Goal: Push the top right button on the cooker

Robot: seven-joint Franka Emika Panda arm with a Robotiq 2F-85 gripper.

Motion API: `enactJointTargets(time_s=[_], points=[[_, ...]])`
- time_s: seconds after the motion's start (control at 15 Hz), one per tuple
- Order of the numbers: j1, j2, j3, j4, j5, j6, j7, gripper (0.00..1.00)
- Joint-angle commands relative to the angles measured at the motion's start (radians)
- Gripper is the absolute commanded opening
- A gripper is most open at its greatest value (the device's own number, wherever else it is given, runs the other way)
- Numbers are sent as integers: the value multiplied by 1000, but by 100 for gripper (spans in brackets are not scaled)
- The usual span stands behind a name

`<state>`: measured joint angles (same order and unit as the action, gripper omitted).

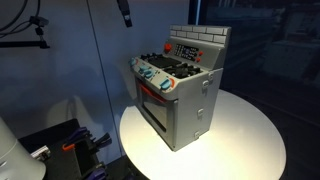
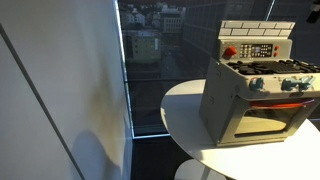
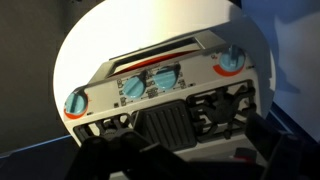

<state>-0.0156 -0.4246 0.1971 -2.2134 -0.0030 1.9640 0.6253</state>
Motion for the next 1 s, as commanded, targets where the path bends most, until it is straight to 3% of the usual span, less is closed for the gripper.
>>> enactJointTargets(time_s=[0.0,0.6,0.93], points=[[-24,-51,-11,-72,-36,88,50,100],[-115,-38,-13,-159,-169,232,167,100],[-103,-27,-25,-155,-167,217,157,100]])
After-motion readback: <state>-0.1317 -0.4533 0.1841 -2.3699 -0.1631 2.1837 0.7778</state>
